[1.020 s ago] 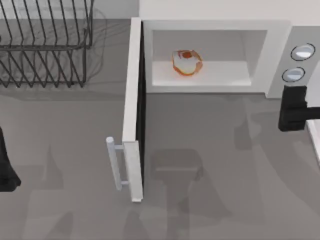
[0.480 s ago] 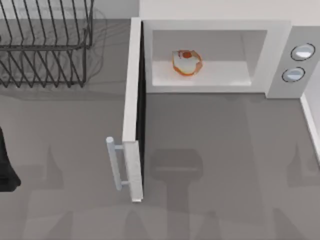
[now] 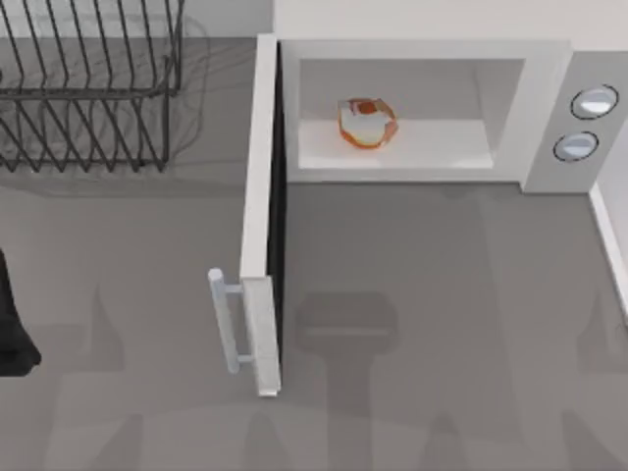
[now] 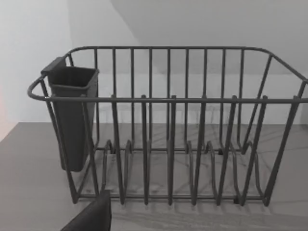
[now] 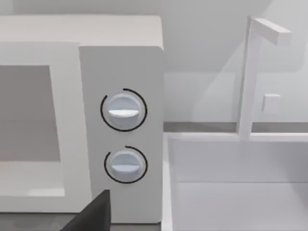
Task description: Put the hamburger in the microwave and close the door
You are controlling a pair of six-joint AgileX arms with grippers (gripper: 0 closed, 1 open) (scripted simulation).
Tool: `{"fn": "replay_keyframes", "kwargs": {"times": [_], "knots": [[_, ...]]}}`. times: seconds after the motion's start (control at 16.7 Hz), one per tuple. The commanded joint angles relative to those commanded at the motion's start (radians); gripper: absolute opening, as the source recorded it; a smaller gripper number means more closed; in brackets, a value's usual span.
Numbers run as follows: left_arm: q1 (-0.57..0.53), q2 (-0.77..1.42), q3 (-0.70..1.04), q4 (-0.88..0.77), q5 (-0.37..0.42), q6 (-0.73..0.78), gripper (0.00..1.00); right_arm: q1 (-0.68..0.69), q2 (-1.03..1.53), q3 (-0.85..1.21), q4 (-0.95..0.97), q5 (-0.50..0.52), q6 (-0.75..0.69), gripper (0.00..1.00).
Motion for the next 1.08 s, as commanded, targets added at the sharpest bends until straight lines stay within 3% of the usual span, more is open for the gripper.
{"fn": "replay_keyframes", "kwargs": {"times": [0.06, 0.84, 1.08], "knots": [[0.000, 0.000, 0.000, 0.000, 0.000, 0.000, 1.00, 0.000, 0.000, 0.000, 0.000, 0.000, 0.000, 1.00], [0.000, 0.000, 0.000, 0.000, 0.000, 0.000, 0.02, 0.000, 0.000, 0.000, 0.000, 0.000, 0.000, 1.00], [0.000, 0.000, 0.000, 0.000, 0.000, 0.000, 0.00, 0.000, 0.000, 0.000, 0.000, 0.000, 0.000, 1.00]]}}
